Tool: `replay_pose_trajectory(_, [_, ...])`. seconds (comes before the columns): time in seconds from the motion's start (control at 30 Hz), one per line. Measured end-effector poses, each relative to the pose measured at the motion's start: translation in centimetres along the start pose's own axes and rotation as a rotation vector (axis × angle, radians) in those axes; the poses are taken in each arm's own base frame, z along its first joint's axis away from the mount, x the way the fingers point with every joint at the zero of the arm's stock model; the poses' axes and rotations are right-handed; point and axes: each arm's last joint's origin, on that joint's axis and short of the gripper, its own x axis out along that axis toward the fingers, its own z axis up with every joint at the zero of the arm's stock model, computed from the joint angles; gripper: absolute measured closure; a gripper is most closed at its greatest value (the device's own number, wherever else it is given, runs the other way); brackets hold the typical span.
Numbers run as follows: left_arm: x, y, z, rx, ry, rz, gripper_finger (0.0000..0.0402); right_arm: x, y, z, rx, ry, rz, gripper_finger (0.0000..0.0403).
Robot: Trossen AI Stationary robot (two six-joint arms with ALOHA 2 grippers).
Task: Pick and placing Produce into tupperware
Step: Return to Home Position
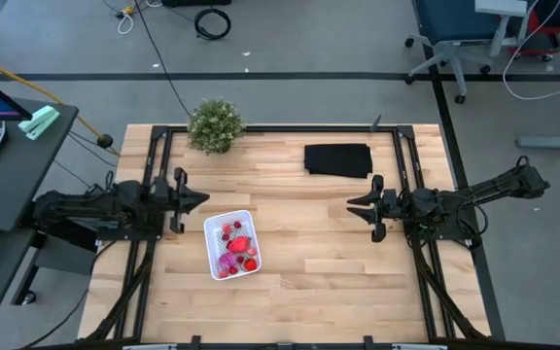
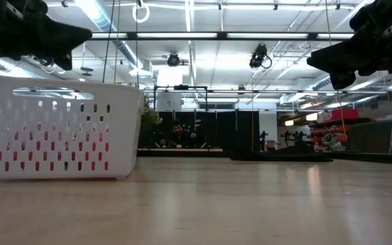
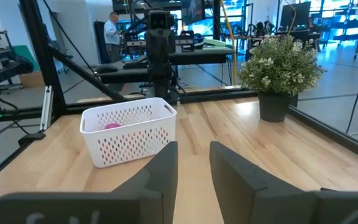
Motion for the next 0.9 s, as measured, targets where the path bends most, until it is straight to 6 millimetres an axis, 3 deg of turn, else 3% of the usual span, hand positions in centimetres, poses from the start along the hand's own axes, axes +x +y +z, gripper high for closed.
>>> replay_pose_trajectory(0.3, [0.0, 0.0, -1.7, -0.007, 0.1, 0.004, 0.0385, 0.0, 0.0, 0.0, -0.001, 0.001, 0.0, 0.0302])
replay_pose_trajectory(0.5, [0.0, 0.0, -1.2, -0.007, 0.05, 0.004, 0.0385, 0.0, 0.0, -0.4, 0.0, 0.038, -0.005, 0.0302])
replay_pose_trajectory(0.7, [-0.2, 0.1, -2.9, -0.025, 0.218, 0.012, 0.0391, -0.1, -0.4, -1.1, 0.018, 0.098, -0.108, 0.0302])
replay_pose_trajectory(0.9, [-0.1, 0.1, -3.0, -0.111, 0.232, 0.031, 0.038, -0.1, -0.5, -1.6, 0.037, 0.146, -0.127, 0.0302])
